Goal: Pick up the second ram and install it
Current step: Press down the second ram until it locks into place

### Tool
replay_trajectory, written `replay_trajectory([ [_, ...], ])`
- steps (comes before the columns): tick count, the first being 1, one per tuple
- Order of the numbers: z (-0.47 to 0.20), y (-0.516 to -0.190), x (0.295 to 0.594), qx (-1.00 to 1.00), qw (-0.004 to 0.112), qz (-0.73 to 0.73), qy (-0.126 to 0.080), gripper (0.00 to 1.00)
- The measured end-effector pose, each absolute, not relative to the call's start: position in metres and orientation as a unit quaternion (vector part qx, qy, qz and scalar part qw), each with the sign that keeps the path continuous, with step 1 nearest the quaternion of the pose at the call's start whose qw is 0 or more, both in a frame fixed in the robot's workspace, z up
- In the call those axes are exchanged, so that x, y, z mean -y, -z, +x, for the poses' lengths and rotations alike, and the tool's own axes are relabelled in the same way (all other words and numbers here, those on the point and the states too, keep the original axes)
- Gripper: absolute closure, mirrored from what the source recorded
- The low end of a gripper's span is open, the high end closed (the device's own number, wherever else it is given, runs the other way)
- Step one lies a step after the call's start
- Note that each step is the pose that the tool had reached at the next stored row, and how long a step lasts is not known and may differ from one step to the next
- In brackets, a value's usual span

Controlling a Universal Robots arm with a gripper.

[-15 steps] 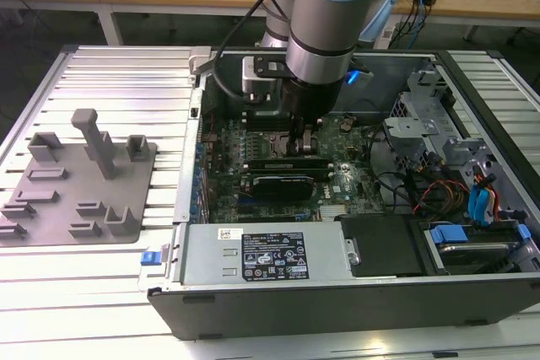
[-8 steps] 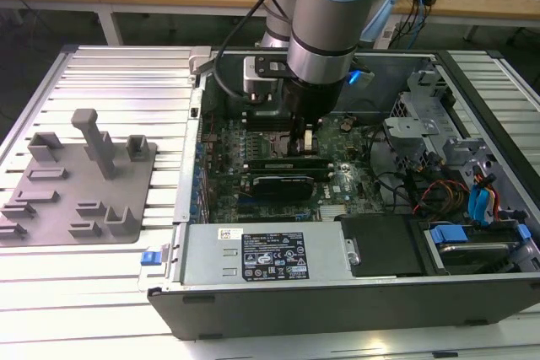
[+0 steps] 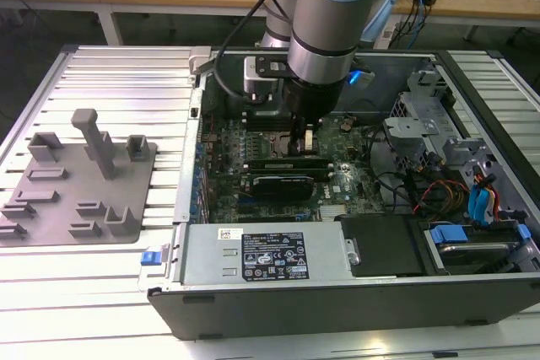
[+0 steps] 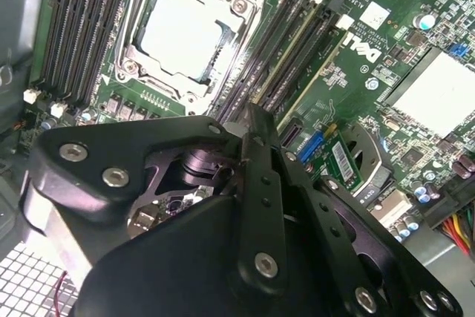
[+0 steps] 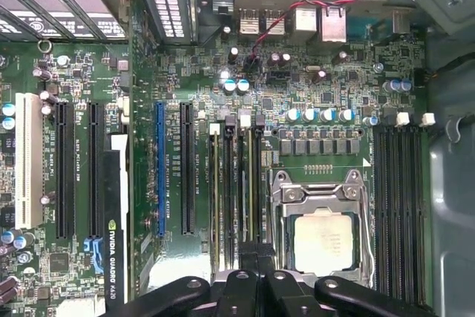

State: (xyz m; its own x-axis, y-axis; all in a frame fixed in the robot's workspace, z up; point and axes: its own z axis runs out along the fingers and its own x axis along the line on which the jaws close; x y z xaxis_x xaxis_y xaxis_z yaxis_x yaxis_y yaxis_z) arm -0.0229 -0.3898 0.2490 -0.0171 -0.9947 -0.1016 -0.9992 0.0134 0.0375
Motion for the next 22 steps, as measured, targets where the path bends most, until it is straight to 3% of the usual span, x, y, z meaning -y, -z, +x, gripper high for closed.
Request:
replay_trajectory([
  [22, 0.019, -0.249, 0.39, -0.711, 0.023, -0.701, -0.049, 0.92],
])
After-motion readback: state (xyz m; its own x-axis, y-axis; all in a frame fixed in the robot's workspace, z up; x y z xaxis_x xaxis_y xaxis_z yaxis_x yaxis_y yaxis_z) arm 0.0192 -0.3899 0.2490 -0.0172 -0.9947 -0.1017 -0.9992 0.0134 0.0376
